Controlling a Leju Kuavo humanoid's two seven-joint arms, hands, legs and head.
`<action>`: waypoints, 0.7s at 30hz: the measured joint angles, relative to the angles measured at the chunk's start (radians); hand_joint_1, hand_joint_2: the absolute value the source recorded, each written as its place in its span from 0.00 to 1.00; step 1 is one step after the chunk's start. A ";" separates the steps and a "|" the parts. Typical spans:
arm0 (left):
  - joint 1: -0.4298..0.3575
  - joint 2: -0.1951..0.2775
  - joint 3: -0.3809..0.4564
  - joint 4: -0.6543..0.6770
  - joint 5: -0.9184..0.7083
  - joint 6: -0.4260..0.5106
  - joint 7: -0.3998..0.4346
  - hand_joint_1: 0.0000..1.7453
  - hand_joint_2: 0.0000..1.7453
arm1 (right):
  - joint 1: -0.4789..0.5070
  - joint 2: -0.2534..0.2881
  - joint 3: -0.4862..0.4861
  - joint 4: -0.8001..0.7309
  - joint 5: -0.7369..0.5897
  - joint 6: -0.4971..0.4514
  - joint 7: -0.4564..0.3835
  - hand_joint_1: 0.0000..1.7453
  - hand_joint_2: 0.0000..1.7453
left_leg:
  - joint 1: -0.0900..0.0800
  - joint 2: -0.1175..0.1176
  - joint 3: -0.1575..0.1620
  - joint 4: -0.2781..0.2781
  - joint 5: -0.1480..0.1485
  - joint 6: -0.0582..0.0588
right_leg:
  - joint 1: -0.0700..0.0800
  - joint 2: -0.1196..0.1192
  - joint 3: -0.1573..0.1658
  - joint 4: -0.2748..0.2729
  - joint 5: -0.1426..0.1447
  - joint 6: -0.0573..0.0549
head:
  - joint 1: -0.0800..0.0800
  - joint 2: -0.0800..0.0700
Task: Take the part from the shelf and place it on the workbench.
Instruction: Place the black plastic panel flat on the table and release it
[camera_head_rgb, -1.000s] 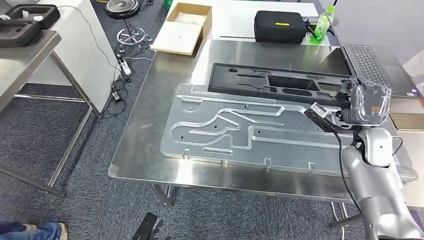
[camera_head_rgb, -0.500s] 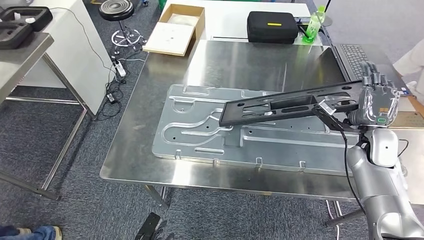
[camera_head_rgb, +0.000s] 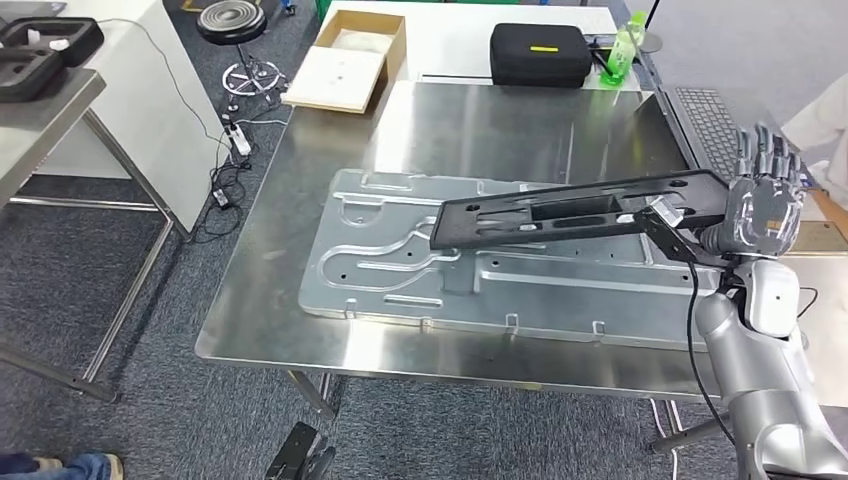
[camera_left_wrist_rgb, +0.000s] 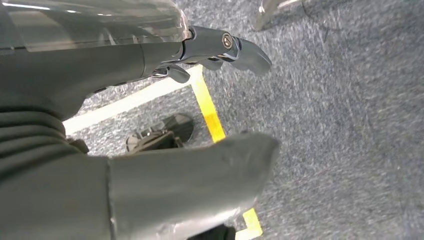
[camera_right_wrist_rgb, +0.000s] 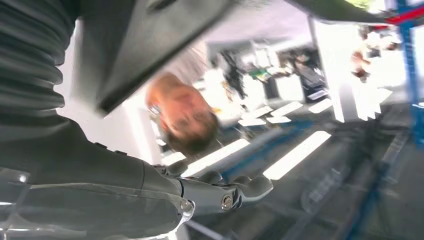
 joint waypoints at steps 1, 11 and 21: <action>0.000 0.000 -0.001 0.000 0.001 0.000 0.000 0.00 0.00 | 0.000 0.000 -0.002 0.000 -0.020 0.011 -0.003 0.00 1.00 | 0.001 0.000 -0.001 -0.001 0.000 -0.005 | 0.000 0.001 -0.002 0.000 0.001 -0.009 | 0.000 0.000; 0.002 0.001 -0.003 0.000 0.016 0.000 0.001 0.00 0.00 | -0.044 0.020 -0.047 0.039 -0.427 0.299 -0.006 0.00 1.00 | -0.008 -0.002 -0.081 0.162 -0.042 0.014 | 0.024 0.005 0.003 -0.003 0.002 -0.047 | 0.000 0.000; 0.000 0.008 -0.005 -0.001 0.031 0.000 0.000 0.00 0.00 | -0.148 0.024 -0.156 0.207 -0.716 0.444 -0.026 0.00 1.00 | -0.011 -0.002 0.004 -0.034 0.027 0.046 | 0.019 0.003 -0.070 0.141 -0.079 -0.010 | 0.000 0.000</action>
